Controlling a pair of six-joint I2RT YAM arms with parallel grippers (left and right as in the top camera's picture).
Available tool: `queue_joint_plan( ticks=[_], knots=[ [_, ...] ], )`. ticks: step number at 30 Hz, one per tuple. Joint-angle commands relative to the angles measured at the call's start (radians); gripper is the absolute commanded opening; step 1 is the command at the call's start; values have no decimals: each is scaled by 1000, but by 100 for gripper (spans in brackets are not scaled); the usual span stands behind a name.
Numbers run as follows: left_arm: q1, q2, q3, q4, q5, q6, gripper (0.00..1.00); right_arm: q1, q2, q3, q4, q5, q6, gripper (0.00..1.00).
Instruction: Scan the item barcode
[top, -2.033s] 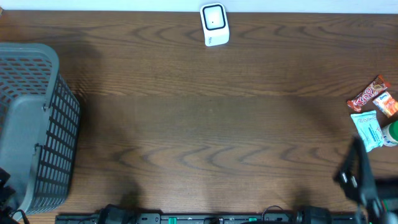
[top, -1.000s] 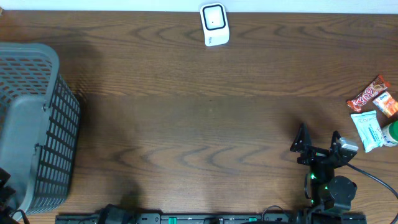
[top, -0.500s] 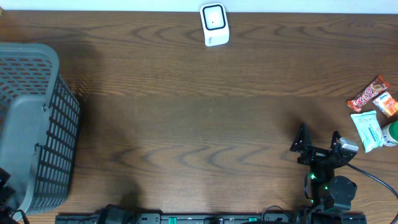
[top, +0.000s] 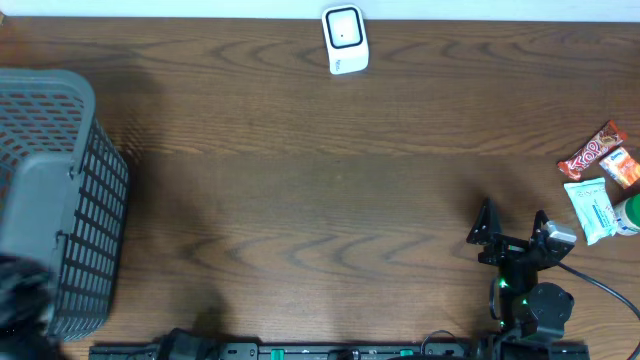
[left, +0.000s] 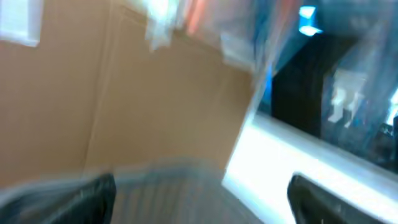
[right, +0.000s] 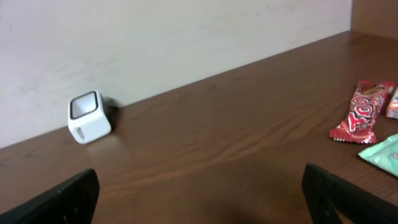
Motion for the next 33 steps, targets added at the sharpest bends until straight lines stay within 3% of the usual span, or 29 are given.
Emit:
queue_joint_plan(
  ticks=[1,4,11,19,27,33],
  knots=[
    [7,5,-15,-335,242,-290,88,7,-4,-2,-5,13,3,99],
    [58,4,-52,-537,624,-370,88,7,-4,-2,-5,13,3,99],
    [188,-64,-315,-323,882,-369,88,7,-4,-2,-5,13,3,99],
    [216,-250,-711,110,943,-369,88,7,-4,-2,-5,13,3,99],
    [216,-264,-910,278,943,-294,88,7,-4,-2,-5,13,3,99],
    [216,-298,-1011,314,943,-271,88,7,-3,-2,-5,13,3,99]
  ],
)
